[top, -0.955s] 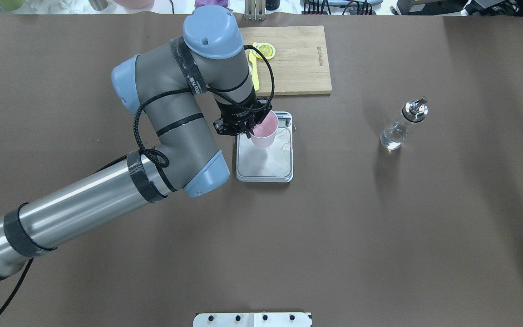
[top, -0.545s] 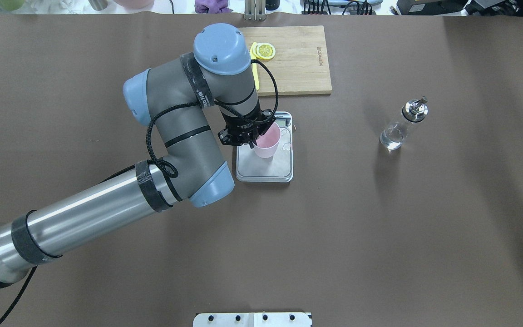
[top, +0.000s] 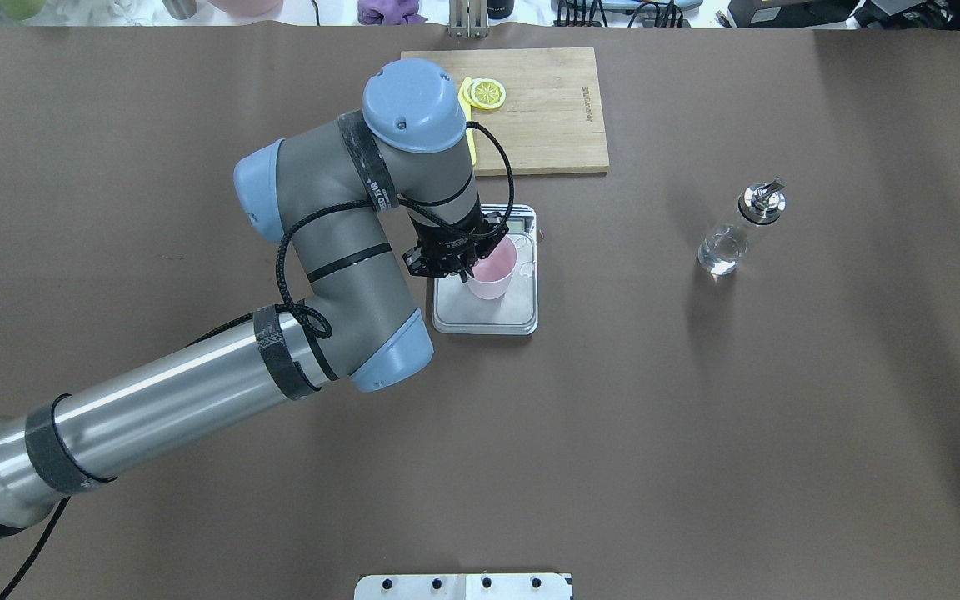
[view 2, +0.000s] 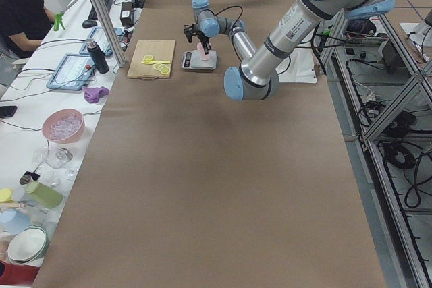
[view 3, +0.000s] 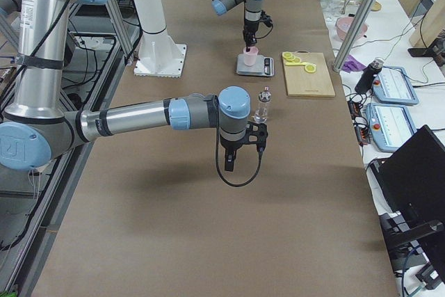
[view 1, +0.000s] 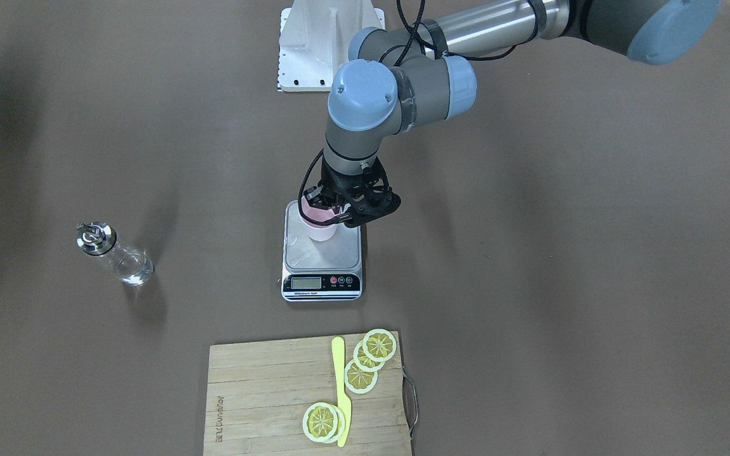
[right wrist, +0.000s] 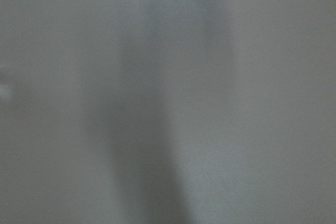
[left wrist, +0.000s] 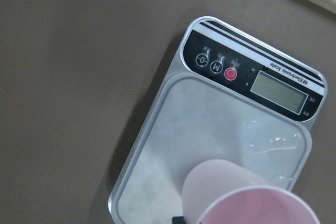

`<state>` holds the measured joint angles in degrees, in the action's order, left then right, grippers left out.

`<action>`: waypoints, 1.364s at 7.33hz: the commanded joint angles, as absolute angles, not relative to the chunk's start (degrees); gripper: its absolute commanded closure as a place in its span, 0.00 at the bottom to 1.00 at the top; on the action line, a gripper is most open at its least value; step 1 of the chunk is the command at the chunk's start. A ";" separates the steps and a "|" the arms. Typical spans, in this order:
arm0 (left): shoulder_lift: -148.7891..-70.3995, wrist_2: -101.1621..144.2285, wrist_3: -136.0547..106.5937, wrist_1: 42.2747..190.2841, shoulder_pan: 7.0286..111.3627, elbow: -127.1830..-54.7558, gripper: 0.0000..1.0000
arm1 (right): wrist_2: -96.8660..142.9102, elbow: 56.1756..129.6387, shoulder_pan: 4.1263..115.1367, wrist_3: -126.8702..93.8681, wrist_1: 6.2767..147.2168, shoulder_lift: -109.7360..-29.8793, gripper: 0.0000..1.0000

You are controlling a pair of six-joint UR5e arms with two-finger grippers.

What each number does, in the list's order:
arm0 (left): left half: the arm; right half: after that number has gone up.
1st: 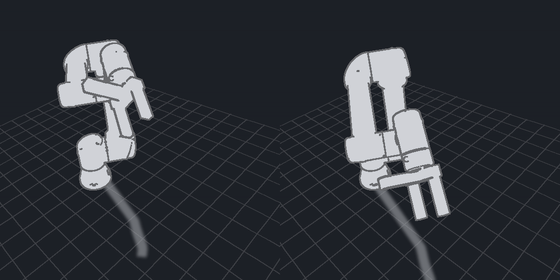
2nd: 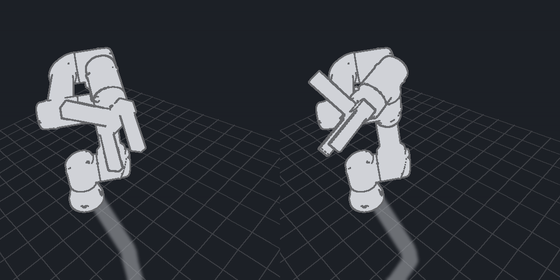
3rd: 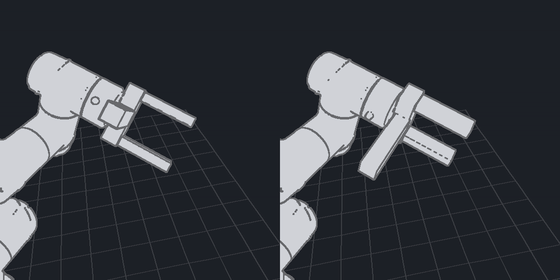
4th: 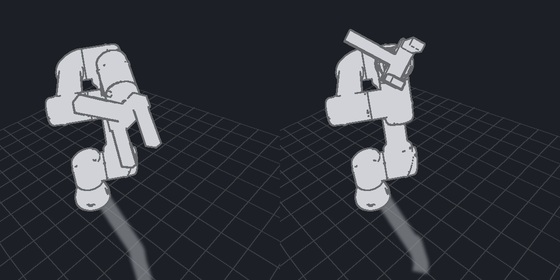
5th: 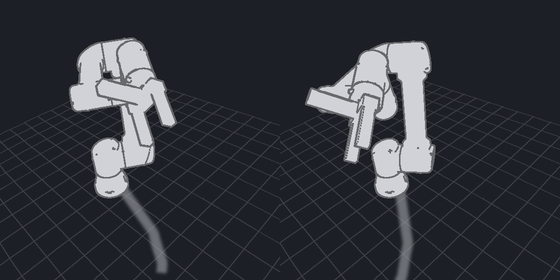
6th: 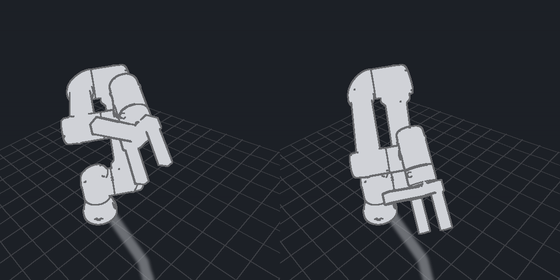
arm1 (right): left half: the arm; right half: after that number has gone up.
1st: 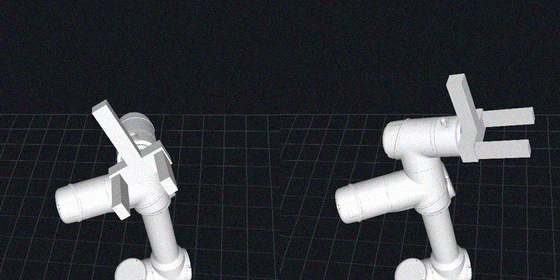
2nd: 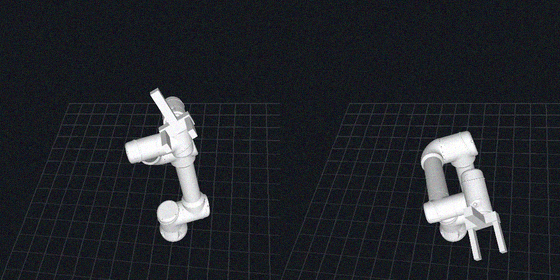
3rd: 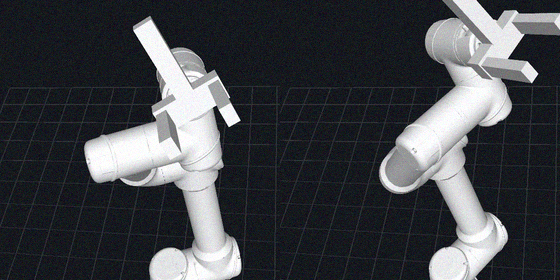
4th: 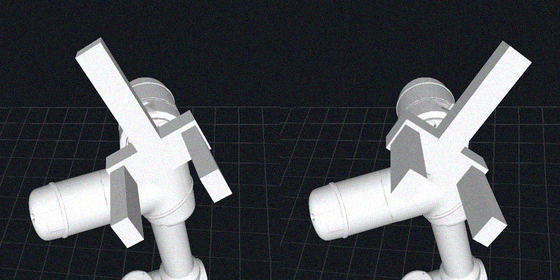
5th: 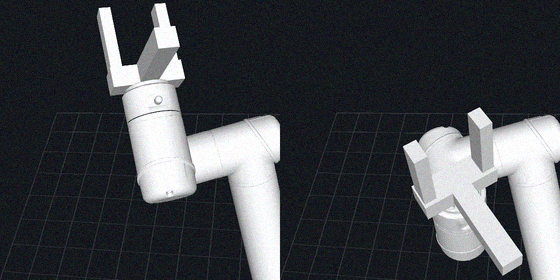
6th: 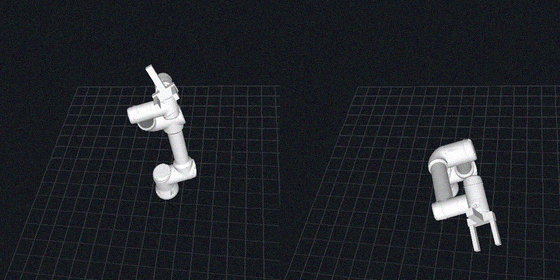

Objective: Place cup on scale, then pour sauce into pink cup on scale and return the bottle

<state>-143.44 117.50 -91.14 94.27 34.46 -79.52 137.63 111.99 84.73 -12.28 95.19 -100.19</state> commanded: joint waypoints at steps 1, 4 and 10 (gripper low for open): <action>-142.48 116.37 -90.62 95.71 35.06 -80.59 0.02 | 137.72 112.15 84.73 -12.22 95.19 -100.20 0.00; -138.19 117.07 -90.35 94.92 37.52 -89.61 0.01 | 139.48 115.12 84.73 -12.65 95.36 -98.62 0.00; -130.69 116.89 -90.26 92.02 39.11 -99.05 0.01 | 128.04 131.04 70.61 -25.60 82.43 -98.43 0.00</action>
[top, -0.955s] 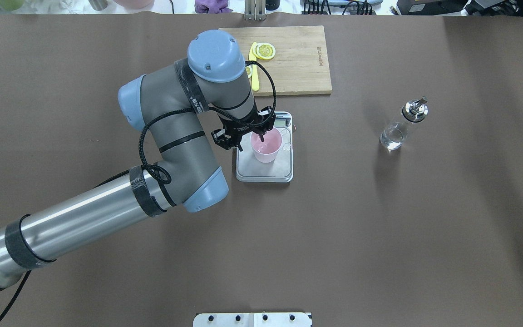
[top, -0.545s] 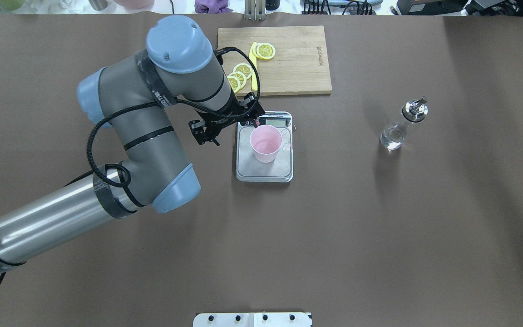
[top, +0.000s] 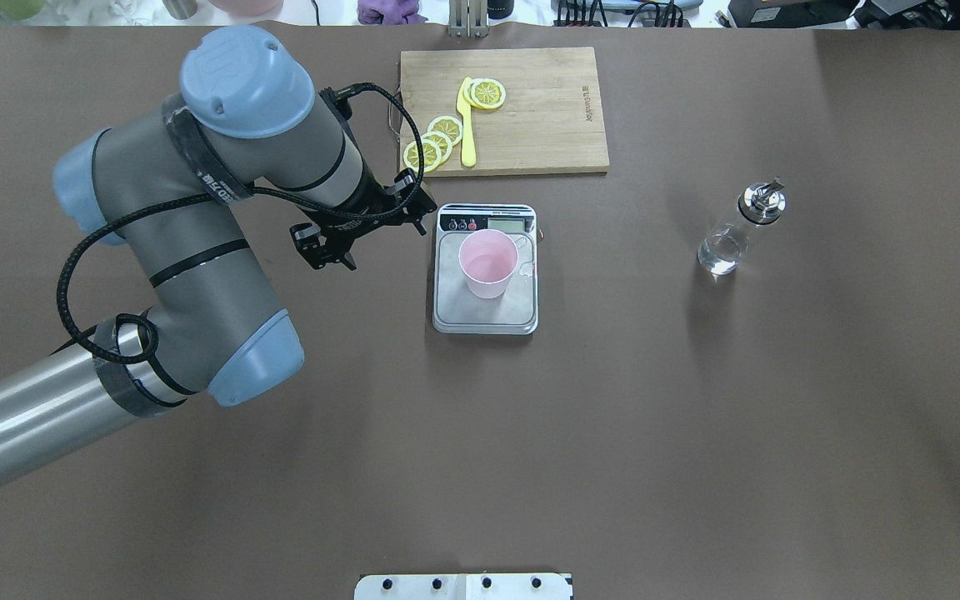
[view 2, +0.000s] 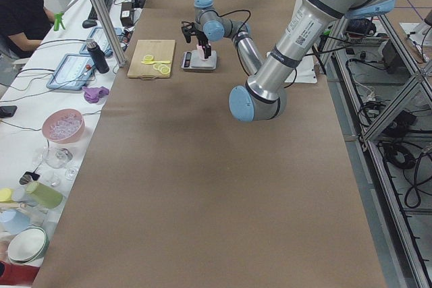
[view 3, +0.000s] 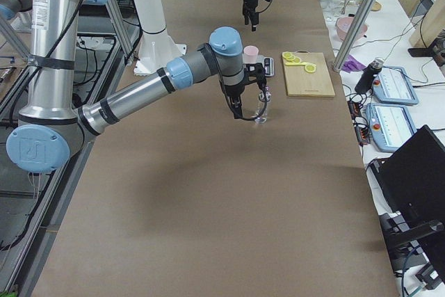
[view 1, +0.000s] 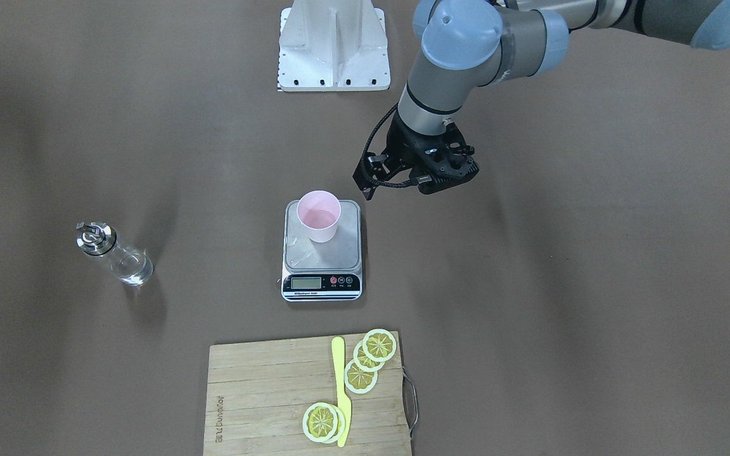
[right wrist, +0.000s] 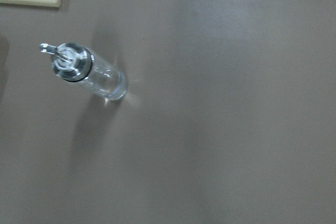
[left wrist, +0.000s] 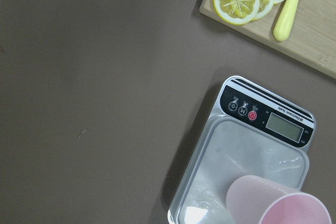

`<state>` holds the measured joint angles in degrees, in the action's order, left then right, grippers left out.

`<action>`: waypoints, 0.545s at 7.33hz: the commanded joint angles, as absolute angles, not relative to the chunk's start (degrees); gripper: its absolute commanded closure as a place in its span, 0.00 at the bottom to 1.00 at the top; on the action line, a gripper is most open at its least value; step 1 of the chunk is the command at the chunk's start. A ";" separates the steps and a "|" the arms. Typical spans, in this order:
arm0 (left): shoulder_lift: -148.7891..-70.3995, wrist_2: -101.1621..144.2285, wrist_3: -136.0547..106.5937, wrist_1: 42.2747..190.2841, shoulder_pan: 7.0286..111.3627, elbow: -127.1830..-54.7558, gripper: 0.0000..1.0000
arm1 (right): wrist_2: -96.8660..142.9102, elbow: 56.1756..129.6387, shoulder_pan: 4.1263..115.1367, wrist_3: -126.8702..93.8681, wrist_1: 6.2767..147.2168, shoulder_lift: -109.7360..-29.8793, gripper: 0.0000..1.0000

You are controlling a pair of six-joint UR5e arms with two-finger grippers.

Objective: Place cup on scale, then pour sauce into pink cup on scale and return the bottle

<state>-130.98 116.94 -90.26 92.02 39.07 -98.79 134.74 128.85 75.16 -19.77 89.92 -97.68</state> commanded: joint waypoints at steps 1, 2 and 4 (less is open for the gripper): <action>-130.61 116.72 -90.26 92.02 39.20 -99.05 0.01 | 125.53 130.87 66.31 -30.62 78.96 -99.05 0.00; -130.69 116.72 -90.26 92.02 39.11 -99.05 0.01 | 119.77 130.87 60.09 -39.90 72.57 -99.05 0.01; -130.26 116.63 -90.26 92.11 39.29 -99.05 0.01 | 102.64 129.91 44.37 -52.97 63.39 -99.32 0.01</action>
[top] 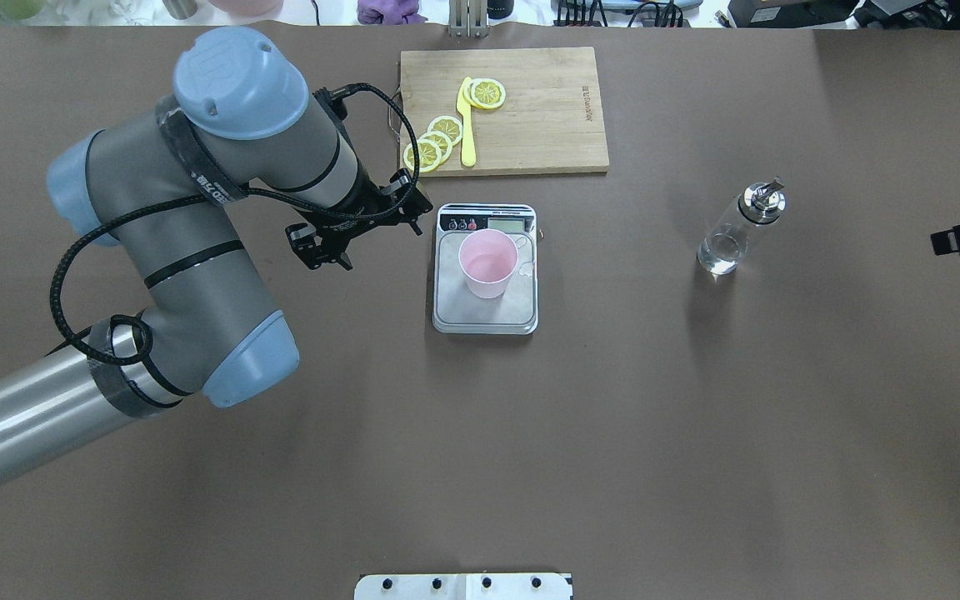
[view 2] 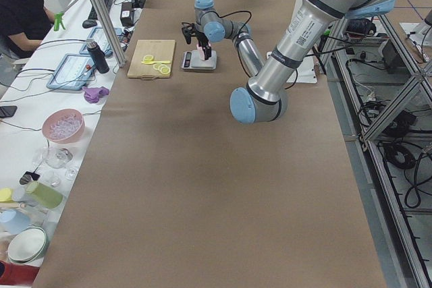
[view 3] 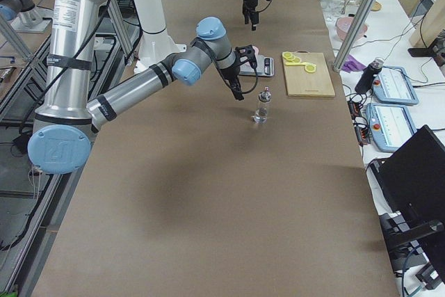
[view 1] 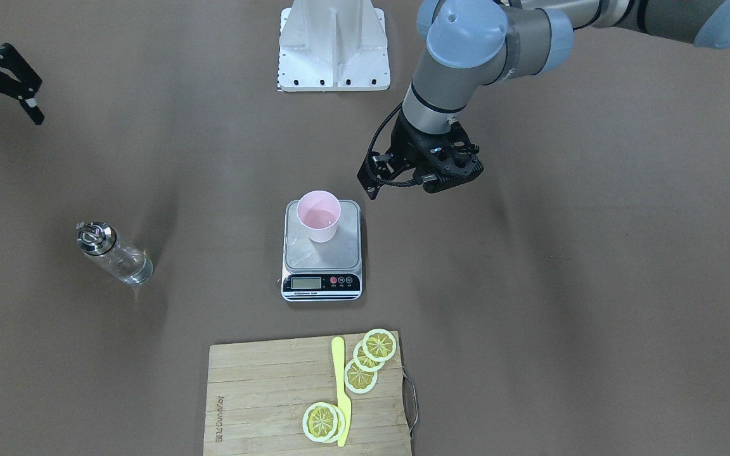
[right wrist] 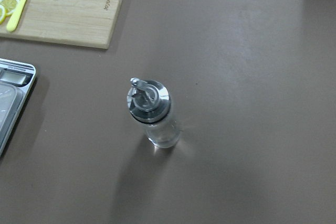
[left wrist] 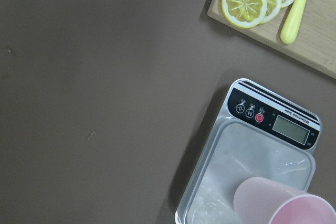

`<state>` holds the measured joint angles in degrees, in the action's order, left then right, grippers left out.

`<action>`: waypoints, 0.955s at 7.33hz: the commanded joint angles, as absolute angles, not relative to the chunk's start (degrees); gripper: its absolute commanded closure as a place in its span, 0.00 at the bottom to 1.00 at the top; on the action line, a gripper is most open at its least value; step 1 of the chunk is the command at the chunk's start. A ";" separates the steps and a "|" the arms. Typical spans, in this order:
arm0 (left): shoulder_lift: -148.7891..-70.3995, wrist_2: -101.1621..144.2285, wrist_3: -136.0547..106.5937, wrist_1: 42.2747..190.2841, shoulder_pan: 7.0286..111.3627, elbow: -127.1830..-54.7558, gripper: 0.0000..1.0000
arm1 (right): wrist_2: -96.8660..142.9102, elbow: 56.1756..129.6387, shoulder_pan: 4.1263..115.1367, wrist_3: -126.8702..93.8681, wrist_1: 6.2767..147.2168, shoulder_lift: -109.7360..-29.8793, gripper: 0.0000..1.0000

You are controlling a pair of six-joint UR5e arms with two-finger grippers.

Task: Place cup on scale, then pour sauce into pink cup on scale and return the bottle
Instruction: 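Reach the right gripper to the glass sauce dispenser and grasp it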

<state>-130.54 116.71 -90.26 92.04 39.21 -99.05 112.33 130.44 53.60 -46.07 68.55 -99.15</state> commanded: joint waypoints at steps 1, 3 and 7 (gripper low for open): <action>-129.99 116.72 -90.18 92.28 39.46 -99.05 0.01 | 97.35 129.73 40.03 -53.26 63.20 -99.40 0.00; -129.90 116.54 -90.18 92.29 39.55 -98.97 0.01 | 90.82 124.32 37.27 -54.05 52.99 -100.10 0.00; -129.81 116.28 -89.21 92.64 39.46 -98.61 0.01 | 82.98 106.18 35.86 -53.35 25.42 -101.43 0.00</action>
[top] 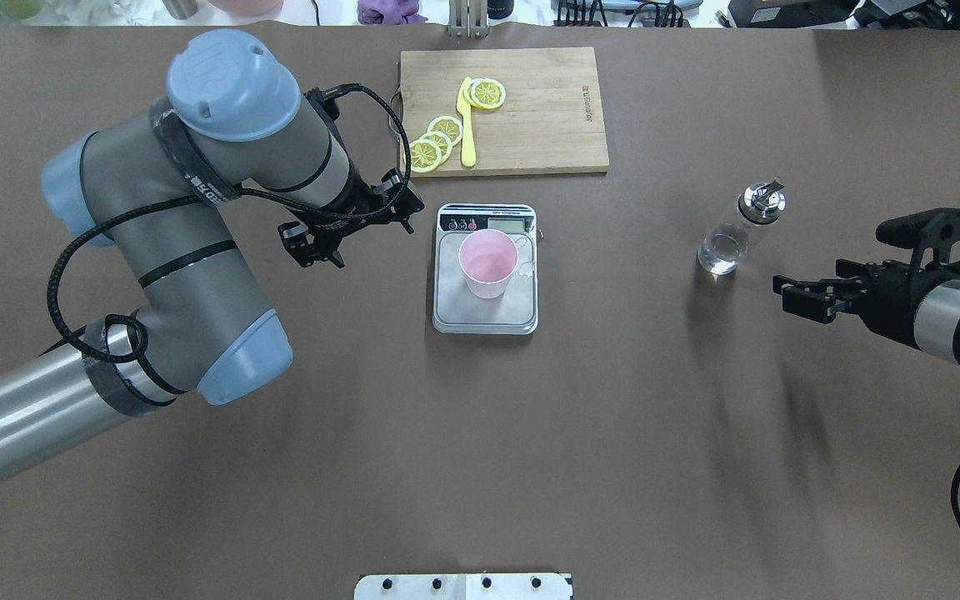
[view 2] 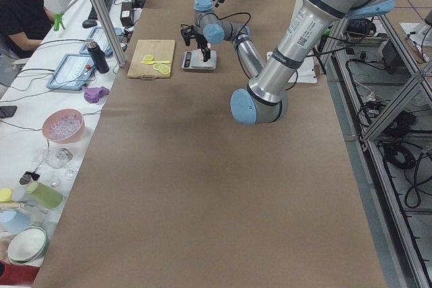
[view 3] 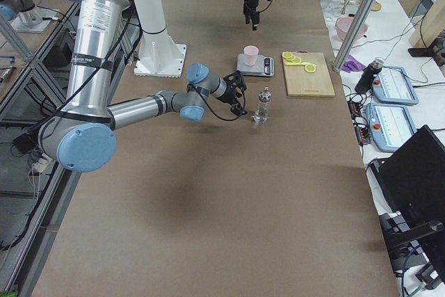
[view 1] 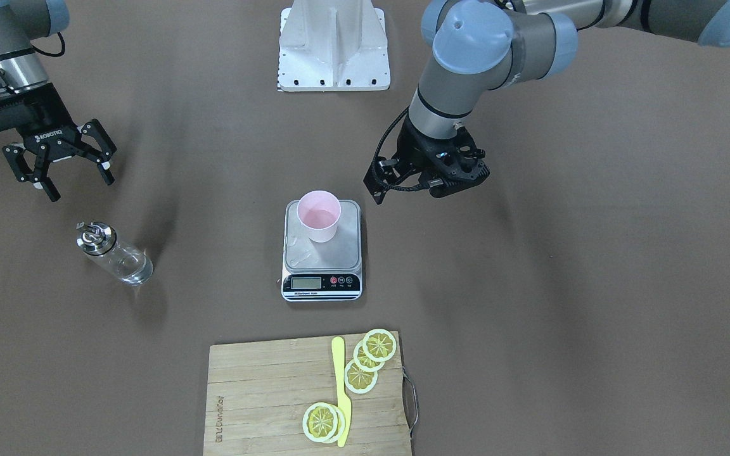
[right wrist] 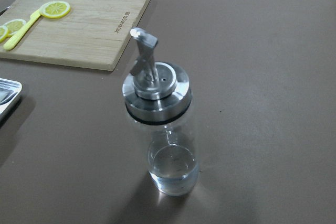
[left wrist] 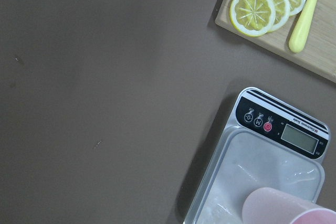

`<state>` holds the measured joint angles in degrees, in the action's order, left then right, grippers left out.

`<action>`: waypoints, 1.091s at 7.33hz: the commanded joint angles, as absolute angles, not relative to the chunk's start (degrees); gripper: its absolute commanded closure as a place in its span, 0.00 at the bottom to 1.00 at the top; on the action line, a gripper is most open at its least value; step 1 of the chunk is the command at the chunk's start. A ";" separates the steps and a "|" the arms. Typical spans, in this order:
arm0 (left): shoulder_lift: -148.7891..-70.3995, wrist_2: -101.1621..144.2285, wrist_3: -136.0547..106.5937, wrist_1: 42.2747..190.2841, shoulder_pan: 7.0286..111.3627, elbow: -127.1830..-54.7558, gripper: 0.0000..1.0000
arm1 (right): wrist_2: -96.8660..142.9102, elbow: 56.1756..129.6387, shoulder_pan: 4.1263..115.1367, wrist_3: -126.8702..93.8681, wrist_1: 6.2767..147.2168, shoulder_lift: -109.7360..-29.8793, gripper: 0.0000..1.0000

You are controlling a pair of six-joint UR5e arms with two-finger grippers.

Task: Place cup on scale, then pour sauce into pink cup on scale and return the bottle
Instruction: 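Reach the right gripper to the glass sauce dispenser and grasp it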

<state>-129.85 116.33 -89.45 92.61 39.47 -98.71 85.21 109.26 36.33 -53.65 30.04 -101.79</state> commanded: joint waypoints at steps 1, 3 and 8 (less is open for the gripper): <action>-129.81 116.28 -89.21 92.64 39.46 -98.61 0.01 | 82.01 105.74 35.77 -53.26 25.40 -101.25 0.00; -129.21 116.28 -89.03 92.72 39.38 -98.53 0.01 | 77.45 103.90 34.54 -53.26 25.31 -98.37 0.01; -129.02 116.37 -87.99 92.81 39.55 -98.53 0.01 | 70.68 99.85 31.21 -48.47 25.05 -93.61 0.02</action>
<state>-129.03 116.30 -88.64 92.88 39.49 -98.53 72.68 100.37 32.32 -51.79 25.12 -94.16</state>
